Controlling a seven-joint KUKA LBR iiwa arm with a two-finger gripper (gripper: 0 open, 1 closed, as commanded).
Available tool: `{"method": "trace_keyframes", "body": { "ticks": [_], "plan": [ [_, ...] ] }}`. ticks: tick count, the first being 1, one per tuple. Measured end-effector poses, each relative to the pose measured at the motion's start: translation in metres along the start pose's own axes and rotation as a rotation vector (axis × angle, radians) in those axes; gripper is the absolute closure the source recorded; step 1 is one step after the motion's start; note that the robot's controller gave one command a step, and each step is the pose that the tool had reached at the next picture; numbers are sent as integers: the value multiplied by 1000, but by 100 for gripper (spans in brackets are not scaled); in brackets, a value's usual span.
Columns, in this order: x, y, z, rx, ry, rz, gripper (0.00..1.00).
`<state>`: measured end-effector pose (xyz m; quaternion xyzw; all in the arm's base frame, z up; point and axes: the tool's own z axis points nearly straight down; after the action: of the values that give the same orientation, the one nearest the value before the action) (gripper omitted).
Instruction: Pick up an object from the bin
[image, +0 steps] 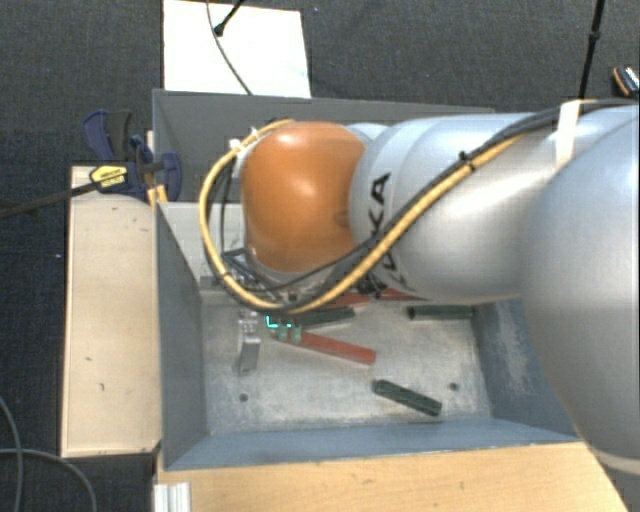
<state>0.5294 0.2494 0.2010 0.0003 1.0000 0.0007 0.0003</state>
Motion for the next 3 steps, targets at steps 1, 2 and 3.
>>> {"method": "trace_keyframes", "body": {
  "ticks": [1, 2, 3],
  "plan": [
    [-11, -80, 6, 4, -1, 94, 0],
    [-8, -128, 131, 3, 3, 359, 0],
    [-11, -127, 127, -1, -5, 363, 100]
  ]
}}
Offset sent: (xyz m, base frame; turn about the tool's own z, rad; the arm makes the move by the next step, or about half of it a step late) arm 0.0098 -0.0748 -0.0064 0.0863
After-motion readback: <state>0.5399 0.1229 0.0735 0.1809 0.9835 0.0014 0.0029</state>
